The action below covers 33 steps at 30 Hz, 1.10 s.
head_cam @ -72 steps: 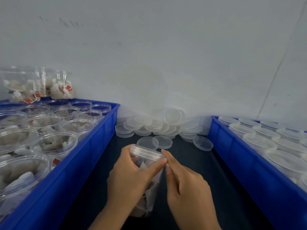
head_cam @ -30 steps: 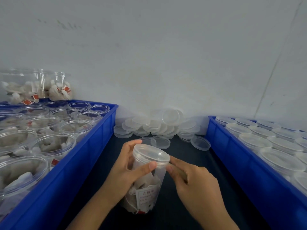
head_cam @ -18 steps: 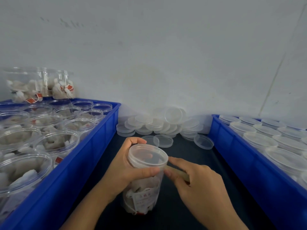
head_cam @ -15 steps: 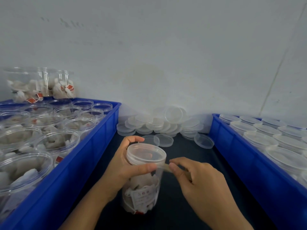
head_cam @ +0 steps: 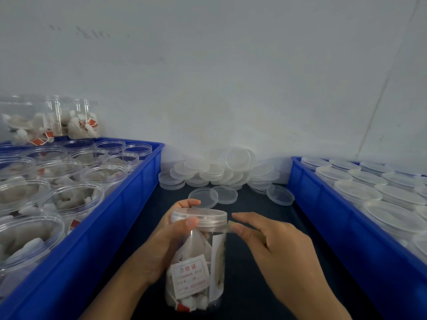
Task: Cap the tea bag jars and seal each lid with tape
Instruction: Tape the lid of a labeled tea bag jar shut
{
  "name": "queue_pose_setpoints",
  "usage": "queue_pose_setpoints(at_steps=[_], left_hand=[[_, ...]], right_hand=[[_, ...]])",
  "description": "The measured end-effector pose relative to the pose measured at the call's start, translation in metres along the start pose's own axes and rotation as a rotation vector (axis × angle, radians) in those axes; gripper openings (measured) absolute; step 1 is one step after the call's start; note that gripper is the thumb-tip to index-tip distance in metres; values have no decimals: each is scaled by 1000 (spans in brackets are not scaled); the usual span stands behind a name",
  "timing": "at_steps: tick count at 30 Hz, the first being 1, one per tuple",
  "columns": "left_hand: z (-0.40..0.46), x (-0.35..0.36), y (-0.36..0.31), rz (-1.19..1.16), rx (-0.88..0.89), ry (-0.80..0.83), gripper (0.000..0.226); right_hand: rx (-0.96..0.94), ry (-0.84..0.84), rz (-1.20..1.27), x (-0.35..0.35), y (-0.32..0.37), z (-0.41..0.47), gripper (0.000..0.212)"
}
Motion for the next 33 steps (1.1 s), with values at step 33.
queue_pose_setpoints(at_steps=[33], left_hand=[[-5, 4, 2, 19, -11, 92, 112]], right_hand=[[-185, -116, -82, -2, 10, 5, 39]])
Point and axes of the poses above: each hand's wrist, its own z-axis towards the middle knuckle, its own x-axis out of the palm, y = z × x, the point moved 9 cm from there along z, towards the middle knuckle, and after that the axes turned 15 degrees about -x, right-handed, at the moved point
